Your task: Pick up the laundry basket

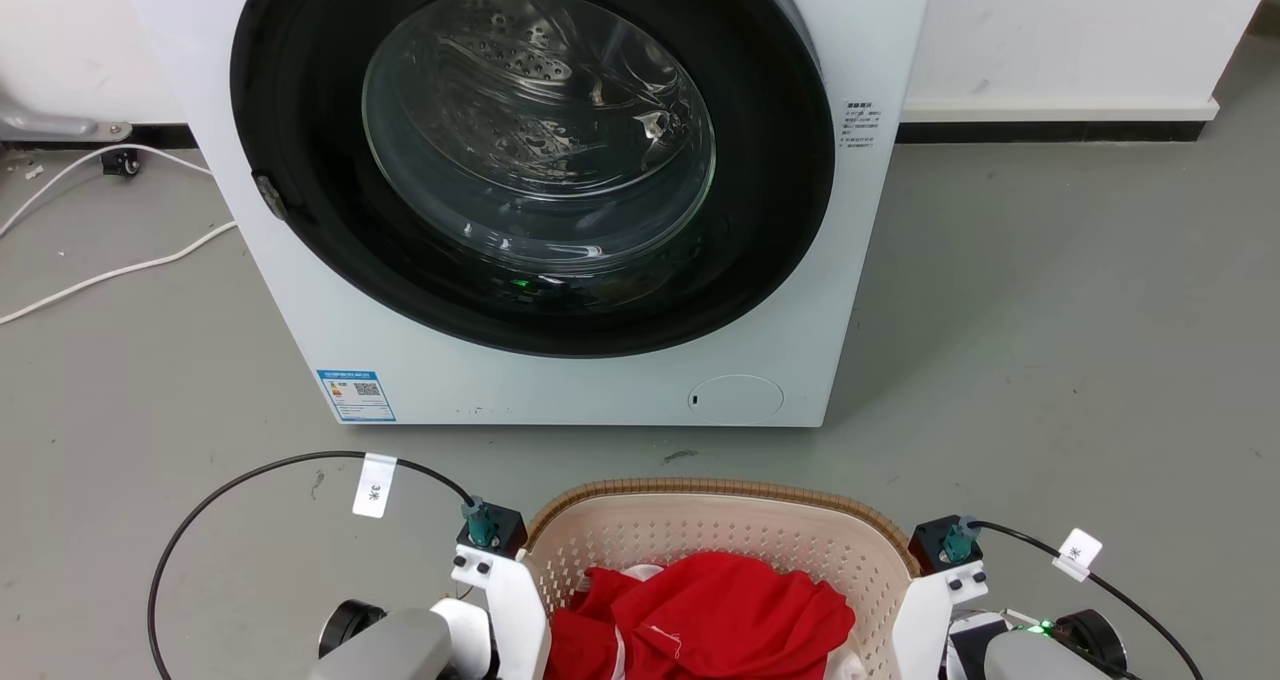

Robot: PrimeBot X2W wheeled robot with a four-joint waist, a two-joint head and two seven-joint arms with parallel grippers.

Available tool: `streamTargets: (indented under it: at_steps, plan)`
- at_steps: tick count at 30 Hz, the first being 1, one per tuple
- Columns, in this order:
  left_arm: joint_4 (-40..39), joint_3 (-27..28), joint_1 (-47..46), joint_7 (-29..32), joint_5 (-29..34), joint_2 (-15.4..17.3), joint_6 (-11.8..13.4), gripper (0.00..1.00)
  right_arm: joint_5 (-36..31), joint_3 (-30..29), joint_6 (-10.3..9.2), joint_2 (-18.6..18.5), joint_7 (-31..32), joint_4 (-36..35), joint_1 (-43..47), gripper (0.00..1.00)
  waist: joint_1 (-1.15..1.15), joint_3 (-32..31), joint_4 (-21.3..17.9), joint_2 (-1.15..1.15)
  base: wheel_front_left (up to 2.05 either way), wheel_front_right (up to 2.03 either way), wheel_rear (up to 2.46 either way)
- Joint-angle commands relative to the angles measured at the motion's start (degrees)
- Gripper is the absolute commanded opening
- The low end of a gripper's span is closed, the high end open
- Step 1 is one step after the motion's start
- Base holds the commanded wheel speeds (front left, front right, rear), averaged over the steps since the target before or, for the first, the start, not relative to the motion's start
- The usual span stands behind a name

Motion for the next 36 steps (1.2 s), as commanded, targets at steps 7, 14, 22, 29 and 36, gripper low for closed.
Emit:
streamTargets:
  at_steps: [7,14,22,29,36]
  plan:
    - [-0.35,0.04,-0.48,0.0,-0.24,0.57,-0.38,0.0,0.36,1.46,0.76,-0.46,0.62,0.14,0.27,0.0,0.0,0.0,0.04,0.0,0.0,0.0,0.0]
    - [-0.38,0.0,-0.32,0.1,-0.42,0.64,-0.38,0.0,1.07,2.16,0.76,-0.56,0.91,0.14,0.18,0.0,0.0,0.02,0.09,0.0,0.0,0.0,0.0]
    - [-0.36,-0.03,-0.27,-0.05,-0.73,0.58,-0.37,0.0,1.92,3.01,0.76,-0.74,1.06,0.14,0.16,0.0,0.0,0.07,0.19,0.0,0.0,0.0,0.0]
    - [-0.4,-0.05,-0.08,0.05,-0.84,0.76,-0.37,0.0,2.56,3.7,0.77,-0.81,1.19,0.15,0.24,0.0,0.0,0.05,0.13,0.0,0.0,0.0,0.0]
    - [-0.46,-0.05,-0.12,0.12,-0.79,0.8,-0.38,0.0,3.27,4.35,0.77,-0.89,1.32,0.15,0.18,0.0,0.0,0.19,0.09,0.0,0.0,0.0,0.0]
